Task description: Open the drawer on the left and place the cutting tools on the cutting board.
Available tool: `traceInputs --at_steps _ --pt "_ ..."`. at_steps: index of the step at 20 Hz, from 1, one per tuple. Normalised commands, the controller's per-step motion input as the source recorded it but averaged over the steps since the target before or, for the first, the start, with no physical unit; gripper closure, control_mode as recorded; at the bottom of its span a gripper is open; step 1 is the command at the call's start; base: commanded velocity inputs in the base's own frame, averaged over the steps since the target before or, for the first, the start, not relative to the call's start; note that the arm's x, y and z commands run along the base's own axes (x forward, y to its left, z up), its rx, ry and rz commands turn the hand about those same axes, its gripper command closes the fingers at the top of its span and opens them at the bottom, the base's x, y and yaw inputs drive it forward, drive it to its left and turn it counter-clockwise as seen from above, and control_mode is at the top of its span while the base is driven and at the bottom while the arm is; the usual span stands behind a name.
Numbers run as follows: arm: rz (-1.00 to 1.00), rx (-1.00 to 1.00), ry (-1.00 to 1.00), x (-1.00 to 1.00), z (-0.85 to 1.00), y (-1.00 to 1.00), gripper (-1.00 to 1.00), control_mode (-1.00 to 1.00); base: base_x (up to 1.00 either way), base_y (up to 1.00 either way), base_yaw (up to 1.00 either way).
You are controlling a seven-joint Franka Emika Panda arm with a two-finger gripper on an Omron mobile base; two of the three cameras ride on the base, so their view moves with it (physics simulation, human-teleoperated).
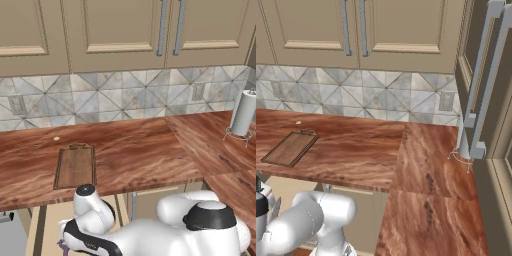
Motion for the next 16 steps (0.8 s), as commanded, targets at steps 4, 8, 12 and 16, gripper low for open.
traceInputs --at_steps 4,8,12,16 --pt "-0.01 0.06 0.03 0.19 -0.19 0.16 -1.0 -1.0 0.0 0.0 0.0" --pt "0.0 0.05 0.04 0.04 -0.23 0.18 -1.0 -1.0 0.0 0.0 0.0" --pt "0.0 0.04 0.07 0.0 -0.31 0.37 -1.0 -1.0 0.0 0.0 0.0" --pt "0.0 0.02 0.09 0.0 -0.32 0.35 -1.0 -1.0 0.0 0.0 0.0"
